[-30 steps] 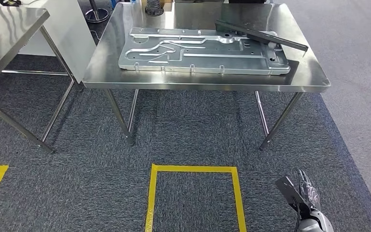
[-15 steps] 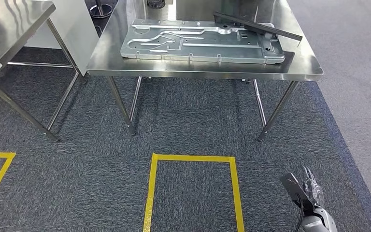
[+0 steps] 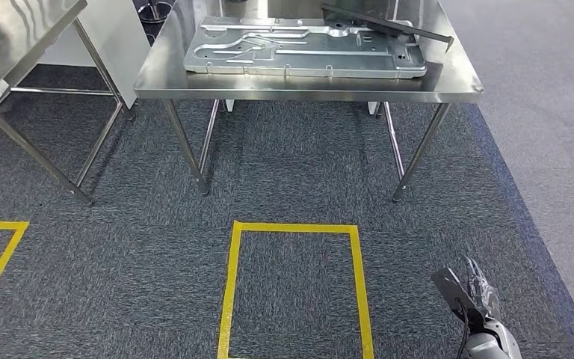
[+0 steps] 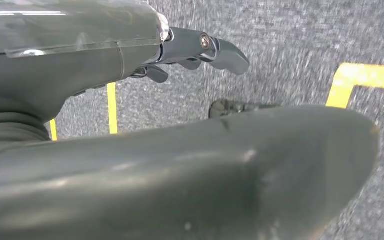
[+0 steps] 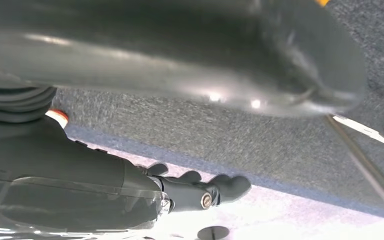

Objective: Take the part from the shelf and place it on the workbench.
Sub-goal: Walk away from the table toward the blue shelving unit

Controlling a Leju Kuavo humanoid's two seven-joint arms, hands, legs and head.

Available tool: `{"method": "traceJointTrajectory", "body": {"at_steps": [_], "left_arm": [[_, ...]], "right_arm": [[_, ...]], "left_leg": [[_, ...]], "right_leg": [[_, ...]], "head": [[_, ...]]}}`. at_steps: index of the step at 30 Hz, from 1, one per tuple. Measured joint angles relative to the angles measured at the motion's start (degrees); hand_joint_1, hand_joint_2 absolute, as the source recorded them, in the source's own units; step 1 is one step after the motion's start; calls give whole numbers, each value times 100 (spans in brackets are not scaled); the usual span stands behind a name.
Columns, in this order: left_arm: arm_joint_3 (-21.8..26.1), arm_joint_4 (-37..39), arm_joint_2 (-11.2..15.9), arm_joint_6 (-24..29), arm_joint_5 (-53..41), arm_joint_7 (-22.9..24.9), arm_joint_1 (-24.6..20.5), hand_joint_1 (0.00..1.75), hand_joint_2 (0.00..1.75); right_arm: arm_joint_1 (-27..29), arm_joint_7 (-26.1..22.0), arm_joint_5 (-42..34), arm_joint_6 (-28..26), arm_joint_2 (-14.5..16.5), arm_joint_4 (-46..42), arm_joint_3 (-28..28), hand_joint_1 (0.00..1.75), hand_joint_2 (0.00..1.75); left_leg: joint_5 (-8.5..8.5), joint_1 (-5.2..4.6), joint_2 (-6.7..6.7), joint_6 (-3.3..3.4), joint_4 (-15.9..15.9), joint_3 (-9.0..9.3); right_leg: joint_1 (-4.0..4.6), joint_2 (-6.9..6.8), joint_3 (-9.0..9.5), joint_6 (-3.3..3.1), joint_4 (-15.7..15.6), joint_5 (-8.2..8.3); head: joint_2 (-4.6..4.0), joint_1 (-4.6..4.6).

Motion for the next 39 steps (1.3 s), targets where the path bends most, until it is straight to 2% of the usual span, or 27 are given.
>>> {"method": "traceJointTrajectory", "body": {"at_steps": [2, 4, 6, 7, 8, 9, 10, 11, 13, 14, 15, 17, 18, 19, 21, 22, 23, 24, 27, 29, 31, 32, 33, 34, 37, 38, 39], "left_arm": [[0, -1, -3, 0, -14, -9, 16, 0, 0], [-1, -1, -4, 0, -26, -14, 27, 0, 0], [-3, -1, -5, 1, -38, -15, 27, 0, 0], [-4, -1, -5, 4, -49, -15, 26, 0, 0], [-5, -1, -5, 9, -61, -15, 27, 0, 0], [-8, -1, -5, 15, -74, -15, 28, 0, 0], [-9, -1, -5, 21, -82, -11, 27, 0, 0], [-10, -1, -4, 28, -86, -8, 24, 0, 0], [-12, -1, -3, 41, -87, -1, 8, 0, 0], [-13, -1, -2, 47, -87, 0, -2, 0, 0], [-13, -1, -2, 52, -87, 1, -10, 0, 0], [-13, -1, -3, 58, -87, 2, -9, 0, 0], [-13, -1, -4, 60, -88, 3, -5, 0, 0], [-13, -1, -4, 60, -89, 3, -1, 0, 0], [-13, -1, -6, 61, -90, 2, 4, 0, 0], [-13, -1, -7, 61, -89, 2, 9, 0, 0], [-13, -1, -7, 61, -88, 3, 15, 0, 0], [-13, -1, -7, 61, -88, 3, 21, 0, 0], [-13, -1, -7, 61, -90, 4, 24, 0, 131], [-13, -1, -7, 66, -89, 7, 17, 0, 131], [-13, -1, -13, 87, -93, 16, 18, 0, 131], [-14, -1, -18, 99, -106, 22, 18, 0, 175], [-18, -1, -26, 106, -125, 28, 14, 0, 175], [-25, -1, -37, 107, -153, 33, 8, 0, 175], [-77, -1, -76, 93, -247, 73, 4, 0, 175], [-101, -1, -87, 86, -281, 96, 6, 0, 175], [-125, -1, -98, 72, -311, 128, 7, 0, 175]], "right_arm": [[-4, 5, -3, -1, 3, -1, -1, 0, 0], [-8, 7, -11, -1, 2, -8, -2, 0, 0], [-3, 8, -25, 28, 2, -15, -2, 0, 0], [1, 8, -41, 82, 3, -15, -3, 0, 0], [5, 12, -64, 188, 3, -15, -8, 0, 0], [10, 26, -85, 342, 4, -14, -15, 0, 0], [16, 53, -98, 523, 6, -10, -21, 0, 0], [25, 89, -99, 693, 10, -5, -27, 0, 0], [46, 158, -85, 894, 22, 4, -28, 0, 0], [54, 176, -82, 926, 28, 7, -28, 0, 0], [58, 186, -81, 937, 31, 9, -28, 0, 0], [61, 193, -81, 945, 31, 13, -28, 0, 0], [64, 195, -81, 945, 30, 14, -28, 0, 0], [68, 197, -81, 945, 28, 17, -28, 0, 0], [78, 199, -81, 945, 27, 27, -28, 0, 0], [88, 199, -81, 945, 27, 34, -28, 0, 0], [99, 199, -81, 945, 28, 42, -28, 0, 0], [107, 199, -81, 945, 29, 47, -28, 0, 0], [104, 199, -85, 971, 24, 49, -28, 0, 0], [100, 211, -157, 1167, 32, 61, -35, 0, 0], [107, 286, -327, 1574, 115, 123, -71, 0, 87], [115, 391, -411, 1769, 207, 184, -99, 0, 131], [129, 553, -480, 1900, 334, 264, -127, 0, 175], [153, 764, -535, 1955, 481, 352, -158, 0, 175], [319, 1520, -706, 1857, 976, 638, -310, 0, 175], [395, 1746, -764, 1828, 1139, 725, -374, 0, 175], [466, 1926, -816, 1817, 1286, 800, -435, 0, 175]], "left_leg": [[-94, 31, -1, -65, 84, -58], [-578, 60, -1, -109, 506, -208], [-1116, 67, -1, -117, 1238, -386], [-1202, 66, -1, -108, 1542, -421], [-1126, 64, -1, -89, 1705, -387], [-938, 57, -2, -61, 1696, -276], [-727, 45, -2, -25, 1492, -68], [-607, 24, -2, 17, 1128, 232], [-707, -25, 0, 89, 175, 894], [-814, -45, 0, 112, -154, 1100], [-867, -55, 1, 132, -347, 1192], [-786, -34, 9, 183, -426, 1167], [-722, -22, 18, 217, -450, 1131], [-660, -13, 27, 242, -464, 1085], [-577, -24, 40, 270, -436, 958], [-545, -28, 43, 271, -414, 897], [-520, -30, 44, 268, -386, 842], [-502, -31, 44, 262, -353, 795], [-502, -41, 46, 227, -236, 701], [-509, -61, 48, 186, -186, 655], [-505, -65, 48, 137, -173, 635], [-535, -56, 43, 107, -142, 622], [-618, -47, 38, 73, -41, 580], [-766, -36, 32, 38, 174, 489], [-1314, 19, 26, -48, 1280, 6], [-1355, 39, 27, -71, 1488, -82], [-1276, 61, 27, -90, 1469, -64]], "right_leg": [[18, -27, -91, -122, 19, 81], [38, -50, -228, -227, 14, 208], [79, -50, -406, -266, 19, 340], [101, -50, -501, -273, 21, 403], [119, -49, -595, -276, 23, 465], [134, -48, -685, -275, 24, 526], [142, -48, -763, -268, 26, 591], [145, -48, -822, -256, 28, 650], [148, -50, -878, -207, 35, 749], [145, -55, -886, -175, 29, 797], [141, -61, -888, -139, 13, 849], [130, -62, -915, -78, 4, 893], [128, -52, -966, -57, 106, 801], [127, -41, -1065, -38, 340, 622], [124, -25, -1348, -3, 1119, 140], [123, -23, -1446, 14, 1464, -26], [121, -23, -1441, 25, 1618, -89], [119, -24, -1307, 30, 1521, -46], [131, -27, -516, -15, 352, 272], [157, -27, -314, -85, -15, 310], [170, -26, -326, -152, -32, 340], [166, -26, -326, -188, -54, 360], [158, -28, -329, -224, -76, 381], [148, -30, -335, -255, -97, 401], [144, -36, -378, -287, -100, 425], [141, -38, -388, -286, -96, 429], [136, -37, -393, -284, -91, 432]], "head": [[0, 1], [0, 1], [0, 1], [0, 1], [0, 0], [0, 0], [0, -1], [0, -1], [0, 0], [0, 0], [0, 0], [0, 1], [0, 1], [0, 2], [0, 2], [0, 2], [0, 2], [0, 2], [0, 2], [0, 2], [0, 1], [0, 1], [0, 0], [0, 1], [0, 1], [0, 1], [0, 1]]}}
